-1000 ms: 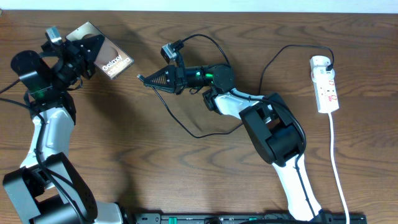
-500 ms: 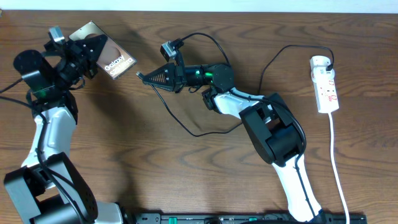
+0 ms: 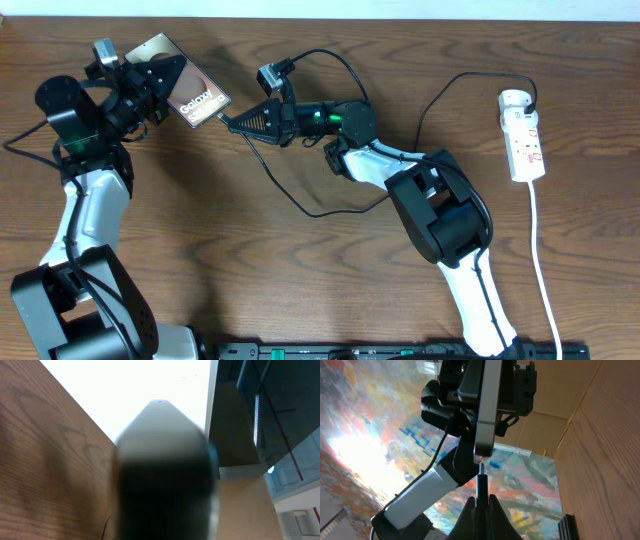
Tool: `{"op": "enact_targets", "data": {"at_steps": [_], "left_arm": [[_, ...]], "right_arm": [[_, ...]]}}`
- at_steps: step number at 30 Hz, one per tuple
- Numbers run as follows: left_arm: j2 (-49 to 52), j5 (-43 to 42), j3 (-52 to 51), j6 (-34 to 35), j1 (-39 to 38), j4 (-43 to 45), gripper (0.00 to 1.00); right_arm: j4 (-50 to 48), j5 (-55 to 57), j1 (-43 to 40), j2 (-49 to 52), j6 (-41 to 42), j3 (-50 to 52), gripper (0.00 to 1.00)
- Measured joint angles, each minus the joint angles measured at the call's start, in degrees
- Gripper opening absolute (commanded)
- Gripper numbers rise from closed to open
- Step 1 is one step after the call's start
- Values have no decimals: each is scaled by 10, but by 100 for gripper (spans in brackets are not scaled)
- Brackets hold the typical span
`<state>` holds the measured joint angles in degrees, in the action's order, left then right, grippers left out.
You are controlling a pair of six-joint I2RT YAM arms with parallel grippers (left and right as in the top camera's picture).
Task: Plug charger to phone and switch on socket
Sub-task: 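Hold the phone with the left gripper while the right gripper hovers near the plug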
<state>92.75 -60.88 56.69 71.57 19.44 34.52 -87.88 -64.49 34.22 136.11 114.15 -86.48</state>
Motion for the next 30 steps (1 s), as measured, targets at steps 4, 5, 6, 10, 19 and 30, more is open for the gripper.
{"op": "enact_targets", "data": {"at_steps": [4, 5, 6, 10, 19, 30], "left_arm": [[0, 0, 0, 0, 0, 0, 8], [0, 0, 0, 0, 0, 0, 7], [0, 0, 0, 0, 0, 0, 7], [0, 0, 0, 0, 0, 0, 8], [0, 9, 0, -9, -9, 0, 7], [0, 9, 0, -11, -9, 0, 7]], "right_arm": [[0, 0, 1, 0, 0, 0, 1], [0, 0, 1, 0, 0, 0, 1], [0, 0, 2, 0, 0, 0, 1], [0, 0, 7, 0, 0, 0, 1], [0, -1, 9, 0, 0, 0, 1], [0, 0, 9, 0, 0, 0, 1]]}}
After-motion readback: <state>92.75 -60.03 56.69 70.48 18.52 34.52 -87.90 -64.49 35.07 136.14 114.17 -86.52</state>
